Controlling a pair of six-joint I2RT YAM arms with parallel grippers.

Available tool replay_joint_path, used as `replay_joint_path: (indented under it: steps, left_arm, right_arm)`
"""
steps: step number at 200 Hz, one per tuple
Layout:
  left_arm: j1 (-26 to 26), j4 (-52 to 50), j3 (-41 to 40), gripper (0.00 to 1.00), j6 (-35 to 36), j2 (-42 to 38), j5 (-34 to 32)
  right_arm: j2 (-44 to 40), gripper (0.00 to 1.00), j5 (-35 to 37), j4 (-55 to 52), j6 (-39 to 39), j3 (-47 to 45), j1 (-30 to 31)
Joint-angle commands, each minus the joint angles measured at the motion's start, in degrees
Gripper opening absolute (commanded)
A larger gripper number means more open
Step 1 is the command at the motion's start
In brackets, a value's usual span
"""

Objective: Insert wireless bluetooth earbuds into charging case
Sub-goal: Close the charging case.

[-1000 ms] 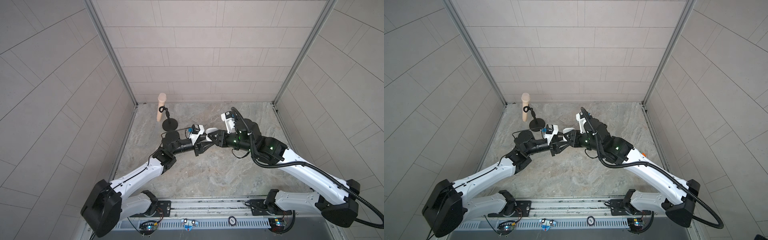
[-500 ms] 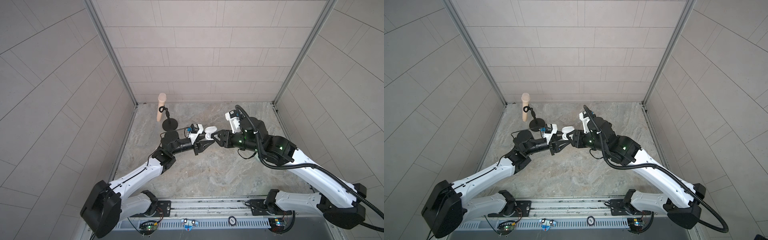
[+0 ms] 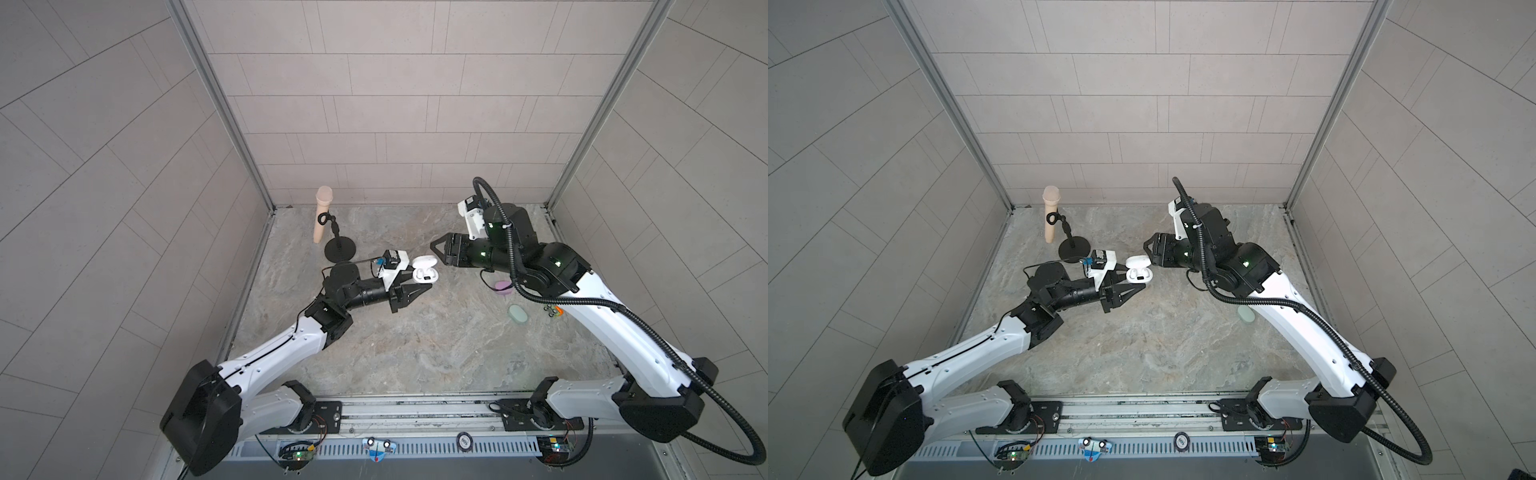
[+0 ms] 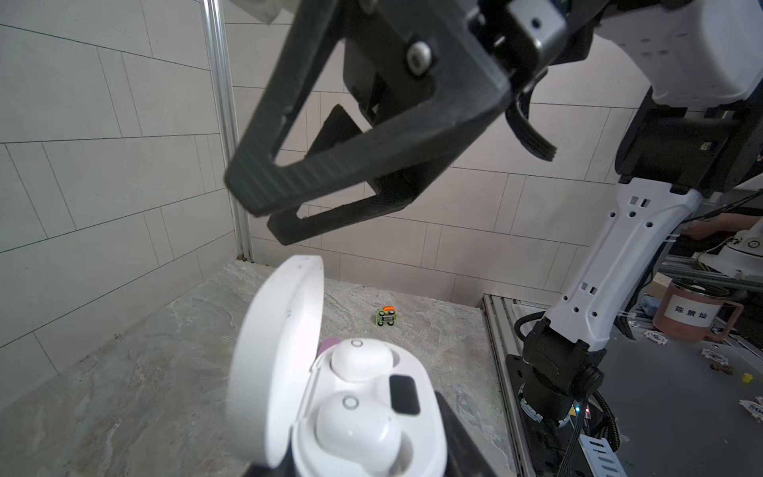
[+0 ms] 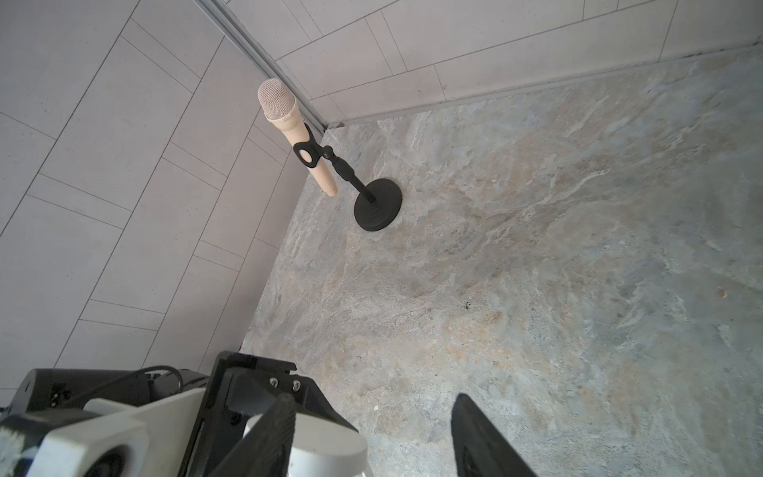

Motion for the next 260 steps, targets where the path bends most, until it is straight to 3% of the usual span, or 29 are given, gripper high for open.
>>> replay_joint_path:
  steps: [1,60,164,173,211,260]
  left_arm:
    - [-0.38,0.87,0.80,0.21,0.70,-1.31,0.57]
    - [-0.37,1.04,0.87,0.21,0.70,-1.29,0.58]
    - [-0.42,0.79,0.86,0.20,1.10,-1.22,-0.22]
    - [-0.37,0.75,0.92,0.20,1.18,-1.13,-0.22]
    - [-0.47,-0.58,1.08,0.21,1.79,-0.76,-0.36]
    - [-0.61,-4.17,1.74,0.21,4.06,-1.02,-1.71]
  right_arm:
    - [1.34,0.56,-3.67,-2.26,-1.70,3.14,-0.28]
    - [3.31,0.44,-8.62,-3.41,-1.64,3.03,0.38]
    - [0.00,0.40,-5.11,-7.12,-1.20,-0.86,4.32]
    - [0.14,0.41,-4.43,-7.78,-1.21,-0.43,4.43]
    - [2.50,0.71,-1.20,-13.03,-2.46,4.95,5.35]
    - [5.69,0.76,1.26,-17.53,-2.70,7.99,7.16]
